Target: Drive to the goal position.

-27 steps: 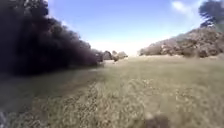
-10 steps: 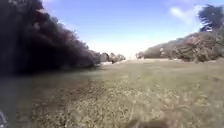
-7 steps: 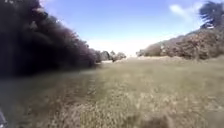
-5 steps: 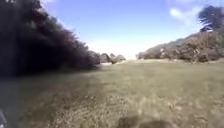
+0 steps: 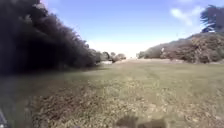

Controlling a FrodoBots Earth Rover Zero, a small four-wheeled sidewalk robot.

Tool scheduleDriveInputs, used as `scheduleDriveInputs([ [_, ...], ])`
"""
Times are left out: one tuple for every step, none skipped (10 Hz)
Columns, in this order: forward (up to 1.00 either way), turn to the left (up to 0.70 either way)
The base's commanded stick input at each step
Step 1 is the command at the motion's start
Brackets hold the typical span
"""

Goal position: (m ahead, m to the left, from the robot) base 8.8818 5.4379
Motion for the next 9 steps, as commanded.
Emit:
scheduleDriveInputs([
  [0.0, 0.0],
  [0.0, 0.0],
  [0.0, 0.0],
  [0.0, 0.0],
  [0.0, 0.0],
  [0.7, 0.0],
  [0.7, 0.0],
  [0.7, 0.0],
  [0.7, 0.0],
])
